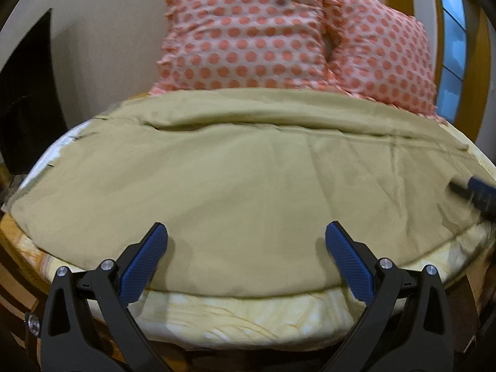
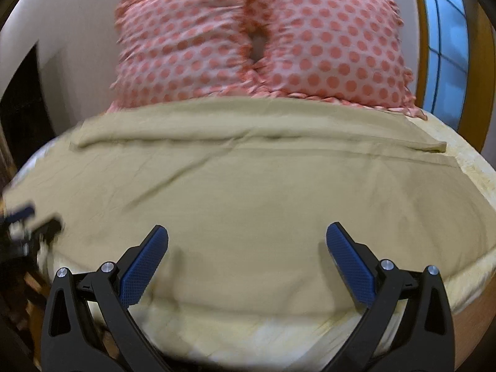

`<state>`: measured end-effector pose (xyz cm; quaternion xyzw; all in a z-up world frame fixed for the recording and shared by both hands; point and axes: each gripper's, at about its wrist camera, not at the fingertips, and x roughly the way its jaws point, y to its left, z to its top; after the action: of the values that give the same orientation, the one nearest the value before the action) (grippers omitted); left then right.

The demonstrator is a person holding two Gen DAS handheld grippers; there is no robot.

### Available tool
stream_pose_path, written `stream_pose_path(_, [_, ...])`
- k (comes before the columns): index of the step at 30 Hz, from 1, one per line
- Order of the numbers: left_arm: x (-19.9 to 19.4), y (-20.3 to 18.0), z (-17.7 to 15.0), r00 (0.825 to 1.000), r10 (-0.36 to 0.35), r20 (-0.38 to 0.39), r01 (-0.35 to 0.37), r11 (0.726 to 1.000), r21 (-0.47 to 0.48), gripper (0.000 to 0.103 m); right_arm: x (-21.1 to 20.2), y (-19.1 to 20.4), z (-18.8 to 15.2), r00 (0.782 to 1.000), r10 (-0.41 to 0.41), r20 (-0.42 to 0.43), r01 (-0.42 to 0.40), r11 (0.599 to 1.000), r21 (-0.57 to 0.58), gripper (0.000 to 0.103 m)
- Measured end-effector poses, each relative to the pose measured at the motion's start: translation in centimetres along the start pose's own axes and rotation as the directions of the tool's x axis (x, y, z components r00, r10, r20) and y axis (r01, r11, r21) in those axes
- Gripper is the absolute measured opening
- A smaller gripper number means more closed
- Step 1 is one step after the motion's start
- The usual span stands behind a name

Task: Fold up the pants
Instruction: 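Reach the right gripper to the trouser leg ends and grasp them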

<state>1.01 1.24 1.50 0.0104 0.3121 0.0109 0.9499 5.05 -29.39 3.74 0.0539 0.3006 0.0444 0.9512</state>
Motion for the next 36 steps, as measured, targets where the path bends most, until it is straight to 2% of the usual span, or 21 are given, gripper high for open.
stream_pose_path(2, [-0.6, 0.8, 0.6, 1.0, 0.011, 0.027, -0.011, 1.0, -0.015, 0.101, 0.8, -3.5, 4.4, 0.998, -0.052, 0.023, 0.05, 0.995, 0.082, 0.102])
stream_pose_path(5, [-1.1, 1.5, 2.1, 0.997, 0.044, 0.06, -0.042, 0.999, -0.032, 0.101, 4.0, -8.1, 9.6, 0.99, -0.142, -0.028, 0.144, 0.97, 0.193, 0.102])
stream_pose_path(8, [-0.7, 1.5, 3.9, 0.995, 0.066, 0.076, -0.065, 0.998, -0.022, 0.101, 10.0, -13.2, 14.6, 0.961, -0.243, -0.135, 0.273, 0.917, 0.291, 0.102])
stream_pose_path(9, [-0.5, 1.2, 4.4, 0.995, 0.069, 0.076, -0.068, 0.998, -0.015, 0.101, 12.8, -15.2, 16.3, 0.942, -0.282, -0.185, 0.329, 0.886, 0.328, 0.102])
stream_pose_path(10, [-0.3, 1.1, 4.7, 0.995, 0.07, 0.074, -0.069, 0.998, -0.01, 0.101, 15.0, -16.8, 17.4, 0.928, -0.299, -0.224, 0.364, 0.858, 0.362, 0.096])
stream_pose_path(11, [-0.2, 1.0, 4.9, 0.995, 0.071, 0.073, -0.07, 0.997, -0.006, 0.101, 16.3, -18.1, 18.0, 0.921, -0.299, -0.25, 0.378, 0.841, 0.387, 0.083])
stream_pose_path(13, [0.2, 0.7, 5.5, 0.995, 0.069, 0.071, -0.069, 0.998, 0.003, 0.101, 20.1, -20.7, 19.1, 0.902, -0.288, -0.322, 0.415, 0.783, 0.462, 0.07])
stream_pose_path(15, [0.8, 0.5, 6.1, 0.996, 0.064, 0.069, -0.065, 0.998, 0.009, 0.101, 23.3, -22.6, 19.9, 0.876, -0.293, -0.383, 0.464, 0.727, 0.506, 0.07])
stream_pose_path(18, [1.6, 0.2, 6.2, 0.996, 0.061, 0.06, -0.062, 0.998, 0.018, 0.101, 26.8, -23.4, 20.5, 0.826, -0.347, -0.443, 0.545, 0.693, 0.472, 0.069])
stream_pose_path(19, [2.0, 0.2, 6.4, 0.997, 0.058, 0.054, -0.059, 0.998, 0.022, 0.101, 27.8, -23.1, 20.8, 0.796, -0.406, -0.45, 0.588, 0.696, 0.413, 0.067])
stream_pose_path(20, [2.2, 0.1, 6.4, 0.997, 0.058, 0.05, -0.059, 0.998, 0.024, 0.101, 28.2, -22.9, 20.8, 0.777, -0.433, -0.457, 0.61, 0.698, 0.375, 0.064])
stream_pose_path(21, [2.6, 0.0, 6.4, 0.997, 0.057, 0.044, -0.058, 0.998, 0.027, 0.101, 28.8, -22.4, 20.8, 0.771, -0.466, -0.434, 0.616, 0.719, 0.323, 0.062])
stream_pose_path(23, [2.9, -0.1, 6.5, 0.998, 0.057, 0.037, -0.058, 0.998, 0.029, 0.101, 28.8, -22.0, 20.4, 0.807, -0.443, -0.392, 0.571, 0.756, 0.32, 0.044])
stream_pose_path(24, [2.8, 0.0, 6.5, 0.998, 0.057, 0.04, -0.058, 0.998, 0.027, 0.101, 28.6, -22.0, 20.0, 0.818, -0.438, -0.373, 0.554, 0.774, 0.307, 0.038])
stream_pose_path(26, [2.7, 0.1, 6.4, 0.998, 0.05, 0.044, -0.05, 0.999, 0.017, 0.101, 27.8, -22.7, 19.2, 0.848, -0.411, -0.335, 0.512, 0.8, 0.313, 0.02])
stream_pose_path(28, [2.6, 0.5, 6.3, 0.998, 0.043, 0.046, -0.043, 0.999, 0.002, 0.101, 26.3, -24.6, 18.0, 0.906, -0.312, -0.286, 0.411, 0.807, 0.423, 0.008])
stream_pose_path(30, [2.4, 0.7, 6.2, 0.998, 0.042, 0.047, -0.042, 0.999, -0.007, 0.101, 24.0, -26.3, 16.8, 0.954, -0.22, -0.201, 0.296, 0.785, 0.544, 0.006])
stream_pose_path(32, [2.0, 0.9, 6.2, 0.997, 0.049, 0.054, -0.048, 0.999, -0.015, 0.101, 20.6, -27.0, 15.6, 0.985, -0.154, -0.084, 0.173, 0.781, 0.6, 0.005])
stream_pose_path(34, [1.4, 1.3, 6.2, 0.996, 0.052, 0.067, -0.05, 0.998, -0.032, 0.101, 17.3, -27.1, 14.2, 0.994, -0.106, 0.012, 0.076, 0.78, 0.621, 0.005])
stream_pose_path(36, [1.1, 1.9, 6.2, 0.996, 0.055, 0.076, -0.051, 0.997, -0.049, 0.101, 13.7, -27.4, 12.2, 0.994, -0.039, 0.102, -0.038, 0.752, 0.659, 0.005])
